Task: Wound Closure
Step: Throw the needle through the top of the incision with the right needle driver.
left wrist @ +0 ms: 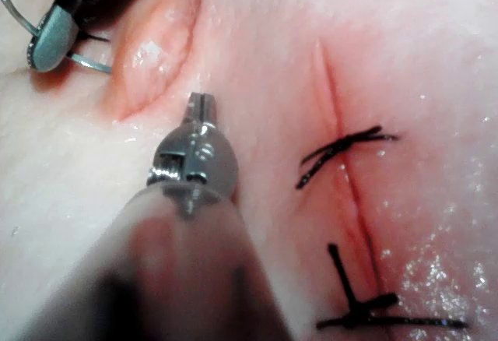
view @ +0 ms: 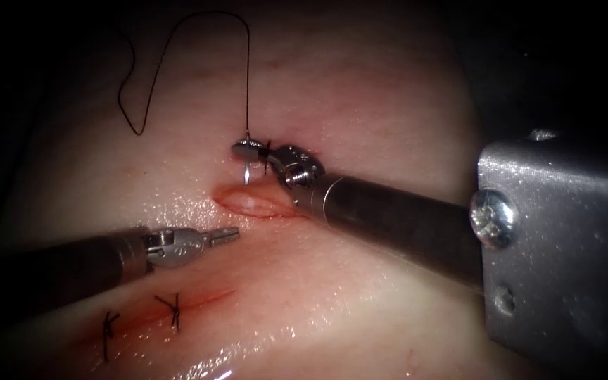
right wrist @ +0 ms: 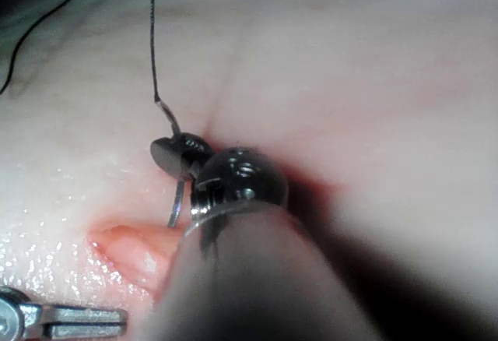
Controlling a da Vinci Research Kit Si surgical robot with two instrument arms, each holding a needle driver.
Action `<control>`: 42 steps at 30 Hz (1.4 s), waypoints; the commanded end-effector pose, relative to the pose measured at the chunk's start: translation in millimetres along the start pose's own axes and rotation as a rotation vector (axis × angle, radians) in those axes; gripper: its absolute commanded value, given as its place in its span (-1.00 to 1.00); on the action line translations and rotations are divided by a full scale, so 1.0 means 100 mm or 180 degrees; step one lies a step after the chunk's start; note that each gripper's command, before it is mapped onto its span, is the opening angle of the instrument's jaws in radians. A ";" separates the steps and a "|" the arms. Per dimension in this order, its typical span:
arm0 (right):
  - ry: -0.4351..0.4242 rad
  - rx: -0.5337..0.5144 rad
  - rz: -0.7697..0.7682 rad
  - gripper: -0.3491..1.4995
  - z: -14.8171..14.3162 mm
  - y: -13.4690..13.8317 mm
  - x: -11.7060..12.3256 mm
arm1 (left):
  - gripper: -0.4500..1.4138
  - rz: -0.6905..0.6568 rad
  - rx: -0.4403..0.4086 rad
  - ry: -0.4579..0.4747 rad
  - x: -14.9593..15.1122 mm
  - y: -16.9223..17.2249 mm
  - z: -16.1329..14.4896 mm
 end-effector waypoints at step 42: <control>0.0177 0.0407 -0.0600 0.69 0.011 -0.015 0.038 | -1.00 0.0118 -0.0044 0.0067 0.002 -0.002 0.001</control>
